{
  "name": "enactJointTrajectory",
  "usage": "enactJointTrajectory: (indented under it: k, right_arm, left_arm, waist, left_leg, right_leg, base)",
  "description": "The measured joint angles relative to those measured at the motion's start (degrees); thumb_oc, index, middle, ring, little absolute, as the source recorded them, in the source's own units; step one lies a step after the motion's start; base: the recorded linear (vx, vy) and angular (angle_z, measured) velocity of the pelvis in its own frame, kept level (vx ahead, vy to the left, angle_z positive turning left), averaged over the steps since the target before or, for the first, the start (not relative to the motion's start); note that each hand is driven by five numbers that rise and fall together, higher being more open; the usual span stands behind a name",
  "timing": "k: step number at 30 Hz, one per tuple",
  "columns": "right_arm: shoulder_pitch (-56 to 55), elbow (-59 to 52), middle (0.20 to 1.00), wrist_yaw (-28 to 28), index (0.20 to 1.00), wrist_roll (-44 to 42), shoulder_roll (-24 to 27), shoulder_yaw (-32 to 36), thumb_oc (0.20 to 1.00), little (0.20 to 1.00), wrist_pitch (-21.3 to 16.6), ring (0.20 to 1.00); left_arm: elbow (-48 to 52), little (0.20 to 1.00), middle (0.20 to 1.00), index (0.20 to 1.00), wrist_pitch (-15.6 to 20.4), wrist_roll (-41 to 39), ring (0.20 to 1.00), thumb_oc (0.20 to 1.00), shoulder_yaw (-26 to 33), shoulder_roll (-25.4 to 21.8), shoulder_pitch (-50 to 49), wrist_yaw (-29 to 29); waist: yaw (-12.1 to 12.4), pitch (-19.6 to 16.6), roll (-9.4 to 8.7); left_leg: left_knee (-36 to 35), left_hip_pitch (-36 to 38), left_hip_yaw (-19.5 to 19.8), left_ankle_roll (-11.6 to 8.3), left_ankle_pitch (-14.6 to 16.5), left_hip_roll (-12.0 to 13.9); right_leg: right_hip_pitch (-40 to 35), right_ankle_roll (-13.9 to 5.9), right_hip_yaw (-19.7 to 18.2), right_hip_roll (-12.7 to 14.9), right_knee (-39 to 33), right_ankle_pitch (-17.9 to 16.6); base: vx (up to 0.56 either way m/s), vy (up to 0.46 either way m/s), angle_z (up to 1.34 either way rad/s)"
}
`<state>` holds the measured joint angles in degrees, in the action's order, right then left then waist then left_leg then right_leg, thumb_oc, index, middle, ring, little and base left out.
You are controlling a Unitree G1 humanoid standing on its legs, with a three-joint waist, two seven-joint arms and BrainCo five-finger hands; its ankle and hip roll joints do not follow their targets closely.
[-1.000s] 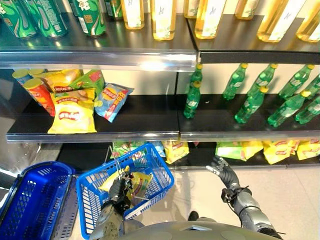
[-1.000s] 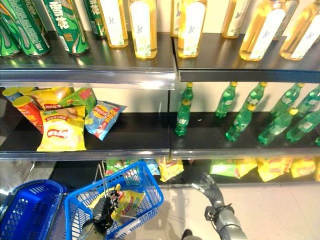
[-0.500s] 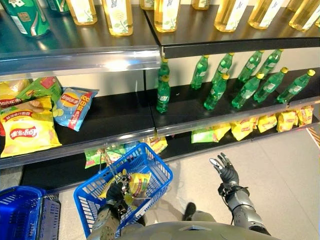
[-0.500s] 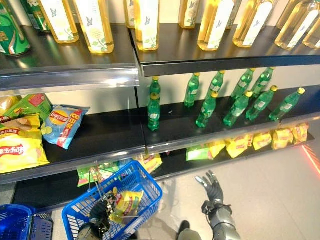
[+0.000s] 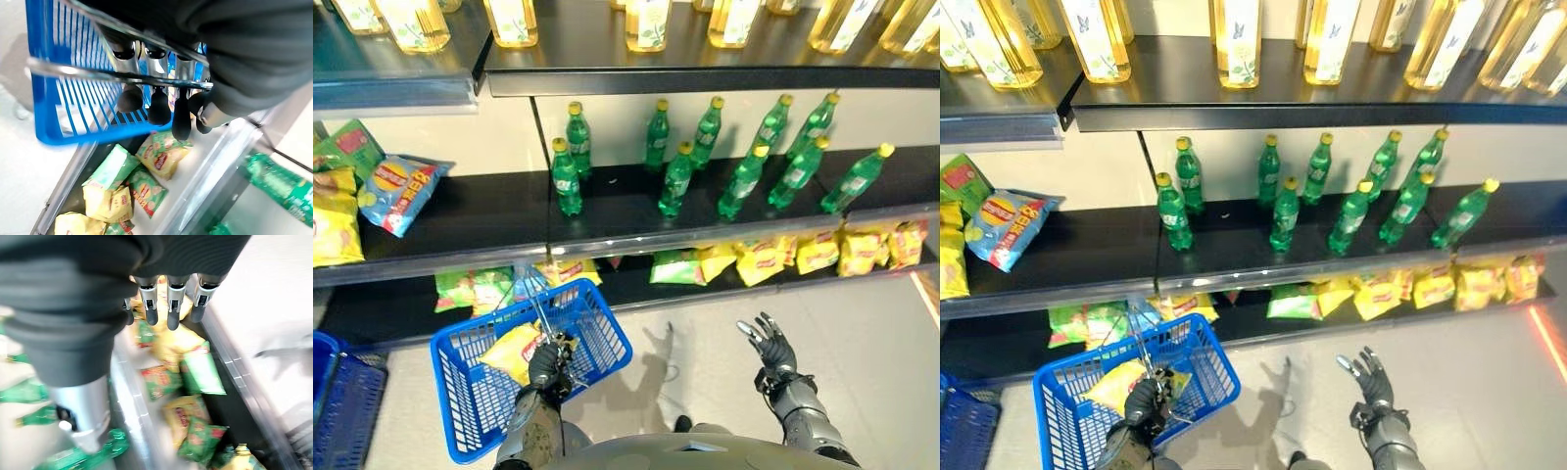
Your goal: Pick up the snacks into the basket
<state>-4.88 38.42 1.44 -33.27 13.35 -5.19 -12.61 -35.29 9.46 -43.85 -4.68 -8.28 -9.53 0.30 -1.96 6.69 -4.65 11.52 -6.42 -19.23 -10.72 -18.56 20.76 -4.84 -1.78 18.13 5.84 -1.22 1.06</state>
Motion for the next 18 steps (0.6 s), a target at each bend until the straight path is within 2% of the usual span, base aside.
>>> enactJointTrajectory:
  k: [1, 2, 3, 4, 5, 6, 8, 10, 11, 12, 13, 14, 15, 16, 17, 18]
  right_arm:
    - [0.32, -0.35, 1.0, -0.1, 1.0, -0.02, 0.44, 0.13, 1.0, 1.0, -0.03, 1.0]
    - [0.35, -0.33, 1.0, -0.1, 1.0, -0.02, 0.68, 0.46, 1.0, 1.0, -0.03, 1.0]
    - [0.46, -0.25, 1.0, -0.15, 1.0, -0.02, 1.54, 1.03, 1.0, 1.0, -0.01, 1.0]
    - [0.49, -0.05, 1.0, -0.15, 1.0, -0.02, 2.02, 1.12, 1.0, 1.0, 0.02, 1.0]
    - [0.54, 0.03, 1.0, -0.33, 1.0, -0.01, 1.6, 1.0, 1.0, 1.0, 0.03, 1.0]
    - [0.32, 0.71, 1.0, -0.38, 1.0, -0.01, -0.54, 0.75, 1.0, 1.0, 0.24, 1.0]
    - [0.26, 0.75, 1.0, -0.69, 1.0, -0.01, -2.89, 0.05, 1.0, 1.0, 0.41, 1.0]
    - [0.49, 0.58, 1.0, -0.88, 1.0, -0.01, -3.84, 0.12, 1.0, 1.0, 0.39, 1.0]
    - [1.34, 0.64, 1.0, -0.84, 1.0, 0.01, -3.83, 0.09, 1.0, 1.0, 0.42, 1.0]
    - [1.8, 0.55, 1.0, -0.84, 1.0, 0.01, -3.89, 0.05, 1.0, 1.0, 0.42, 1.0]
    - [1.95, 0.29, 1.0, -0.78, 1.0, 0.01, -3.81, 0.1, 1.0, 1.0, 0.4, 1.0]
    - [2.04, 0.31, 1.0, -0.75, 1.0, 0.02, -3.84, 0.07, 1.0, 1.0, 0.4, 1.0]
    - [2.55, 0.17, 1.0, -0.35, 1.0, 0.04, -3.83, 0.32, 1.0, 1.0, 0.34, 1.0]
    - [2.57, -0.08, 1.0, -0.19, 1.0, 0.04, -3.8, 0.25, 1.0, 1.0, 0.31, 1.0]
    - [2.7, 0.02, 1.0, -0.04, 1.0, 0.07, -3.95, 0.05, 1.0, 1.0, 0.34, 1.0]
    - [2.73, -0.14, 1.0, -0.01, 1.0, 0.08, -4.1, 0.02, 1.0, 1.0, 0.38, 1.0]
  left_arm:
    - [0.28, 0.2, 0.2, 0.2, -0.25, 0.69, 0.2, 0.2, -0.88, -0.4, -0.13, -0.53]
    - [0.35, 0.2, 0.2, 0.2, -0.25, 0.76, 0.2, 0.2, -1.18, -0.14, 0.03, -0.62]
    - [0.77, 0.2, 0.2, 0.2, -0.09, 0.92, 0.2, 0.2, -1.29, 0.85, -0.35, -0.77]
    - [0.84, 0.2, 0.2, 0.2, -0.02, 1.09, 0.2, 0.2, -1.32, 1.09, -1.04, -0.76]
    - [1.04, 0.2, 0.2, 0.2, -0.03, 1.68, 0.2, 0.2, -1.14, 1.13, -2.22, -0.71]
    - [1.08, 0.2, 0.2, 0.2, -0.06, 1.97, 0.2, 0.2, -0.93, 0.09, -2.68, -0.54]
    - [1.22, 0.2, 0.2, 0.2, -0.21, 2.09, 0.2, 0.2, -0.91, -1.26, -3.25, -0.55]
    - [1.4, 0.2, 0.2, 0.2, -0.39, 2.1, 0.2, 0.2, -1.34, -1.54, -2.78, -0.67]
    - [2.26, 0.2, 0.2, 0.2, -0.44, 2.12, 0.2, 0.2, -1.64, -1.72, -2.43, -0.74]
    - [2.8, 0.2, 0.2, 0.2, -0.43, 2.15, 0.2, 0.2, -1.6, -1.96, -2.47, -0.81]
    - [2.84, 0.2, 0.2, 0.2, -0.43, 2.38, 0.2, 0.2, -1.54, -2.25, -1.83, -0.86]
    - [2.86, 0.2, 0.2, 0.2, -0.39, 2.49, 0.2, 0.2, -1.51, -2.41, -1.5, -0.89]
    - [2.21, 0.2, 0.2, 0.2, -0.44, 2.56, 0.2, 0.2, -1.42, -2.29, -0.46, -0.99]
    - [2.44, 0.2, 0.2, 0.2, -0.46, 2.57, 0.2, 0.2, -1.6, -2.35, -0.47, -1.11]
    - [2.75, 0.2, 0.2, 0.2, -0.42, 2.59, 0.2, 0.2, -1.64, -2.81, -0.46, -1.4]
    - [2.75, 0.2, 0.2, 0.2, -0.42, 2.57, 0.2, 0.2, -1.9, -3.09, -0.65, -1.36]
  waist:
    - [1.05, -0.12, -1.27]
    - [1.13, 0.09, -1.52]
    - [1.87, 0.16, 0.08]
    - [2.03, -0.28, 1.31]
    - [2.82, -0.37, 3.73]
    - [2.96, -0.57, 3.42]
    - [2.93, -0.46, 1.28]
    - [2.55, -0.39, 0.96]
    - [2.79, 0.2, 1.62]
    - [2.86, 0.33, 1.75]
    - [2.42, 0.39, 1.79]
    - [2.73, 0.57, 1.94]
    - [2.87, 0.77, 2.32]
    - [2.72, 0.8, 2.6]
    - [3.2, 0.95, 2.87]
    - [3.16, 0.97, 2.83]
  left_leg:
    - [3.25, -1.25, 1.11, -0.12, 8.16, -7.05]
    - [2.98, -1.34, 1.93, 0.63, 11.25, -11.47]
    - [-1.0, -0.13, 2.33, 3.56, 14.32, -18.95]
    - [-5.1, 0.96, 4.51, 5.08, 15.38, -21.15]
    - [-10.93, 4.11, 7.26, 9.44, 16.9, -22.88]
    - [-12.85, 5.58, 8.4, 13.54, 15.41, -22.76]
    - [-14.51, 7.12, 8.06, 13.49, 15.43, -22.85]
    - [-14.78, 7.35, 7.83, 13.85, 14.95, -22.32]
    - [-15.15, 7.86, 6.45, 13.8, 14.97, -21.09]
    - [-14.92, 7.84, 6.39, 13.78, 15.0, -20.89]
    - [-14.79, 8.03, 7.18, 13.59, 15.26, -20.95]
    - [-14.98, 8.23, 7.32, 13.49, 15.31, -20.28]
    - [-13.78, 7.28, 8.38, 12.32, 16.49, -20.06]
    - [-13.28, 7.23, 8.36, 12.31, 17.09, -20.23]
    - [-12.85, 7.28, 8.66, 11.73, 17.08, -20.04]
    - [-12.67, 7.21, 9.22, 11.18, 16.99, -19.86]
  right_leg:
    - [-0.26, 0.03, -1.21, 1.9, -1.5, -0.87]
    - [-0.3, -0.11, -1.52, 2.97, -2.19, -1.25]
    - [0.09, -0.29, -1.92, 2.86, -2.54, -2.13]
    - [0.15, -0.34, -2.13, 2.17, -2.9, -2.19]
    - [0.37, -0.79, -2.2, -0.06, -2.84, -1.67]
    - [0.48, -1.11, -2.72, -0.96, -2.19, -1.34]
    - [0.18, -1.54, -3.23, -1.08, -1.52, -0.8]
    - [2.26, -2.43, -3.22, -0.6, 3.42, 0.77]
    - [5.88, -5.83, -3.2, 0.08, 10.62, 2.8]
    - [7.35, -6.32, -2.33, 0.93, 12.51, 2.97]
    - [7.82, -6.64, -1.5, 2.88, 13.1, 2.84]
    - [7.85, -7.33, -2.29, 4.95, 13.01, 2.62]
    - [9.21, -8.02, -1.89, 9.33, 16.68, 3.66]
    - [9.12, -9.04, -1.69, 11.1, 16.27, 2.94]
    - [8.15, -10.62, -2.39, 16.2, 13.79, 1.13]
    - [6.83, -11.22, -2.29, 18.98, 10.66, -0.95]
  base:
    - [0.07, -0.122, -0.17]
    - [0.1, -0.085, -0.12]
    - [0.13, -0.12, -0.15]
    - [0.1, -0.085, -0.43]
    - [0.13, -0.101, -0.5]
    - [0.13, -0.066, -0.39]
    - [0.12, -0.072, -0.22]
    - [0.04, -0.127, -0.18]
    - [0.01, -0.129, -0.31]
    - [0.02, -0.217, -0.28]
    - [0.02, -0.159, -0.02]
    - [0.05, -0.262, 0.1]
    - [0.06, -0.233, 0.12]
    - [0.1, -0.372, 0.15]
    - [0.15, -0.55, 0.18]
    - [0.12, -0.42, 0.12]
